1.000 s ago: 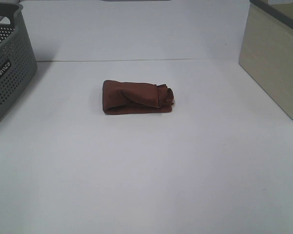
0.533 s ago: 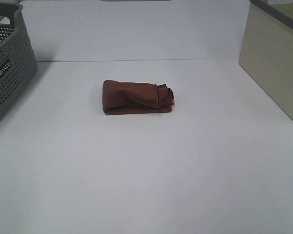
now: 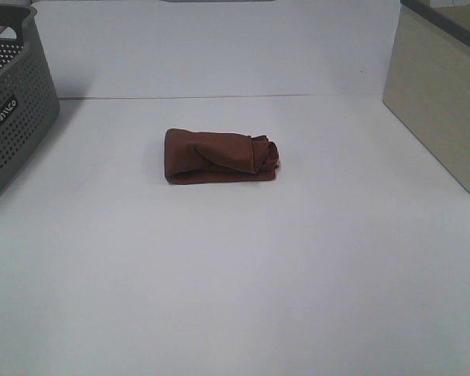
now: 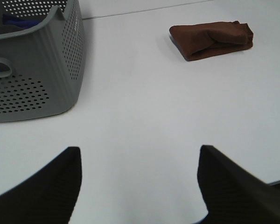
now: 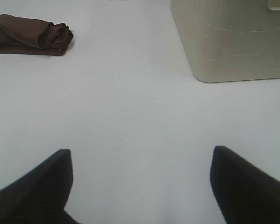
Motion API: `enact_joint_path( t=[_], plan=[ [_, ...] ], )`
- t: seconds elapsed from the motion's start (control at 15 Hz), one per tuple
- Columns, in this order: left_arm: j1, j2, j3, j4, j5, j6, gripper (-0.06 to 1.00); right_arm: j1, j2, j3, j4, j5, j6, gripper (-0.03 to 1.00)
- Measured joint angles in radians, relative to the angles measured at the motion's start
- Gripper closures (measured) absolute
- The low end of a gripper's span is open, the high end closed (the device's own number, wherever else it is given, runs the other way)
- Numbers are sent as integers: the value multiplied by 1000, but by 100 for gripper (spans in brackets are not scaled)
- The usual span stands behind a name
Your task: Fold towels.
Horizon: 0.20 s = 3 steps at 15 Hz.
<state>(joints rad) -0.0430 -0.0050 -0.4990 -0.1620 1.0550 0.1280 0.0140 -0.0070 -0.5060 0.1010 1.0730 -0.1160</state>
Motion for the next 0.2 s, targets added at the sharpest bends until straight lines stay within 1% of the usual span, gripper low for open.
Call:
enact_joint_path(
  t=[0.2],
  plan=[
    [0, 0, 0, 0, 0, 0, 27, 0, 0, 0, 0, 0, 0, 20]
  ],
)
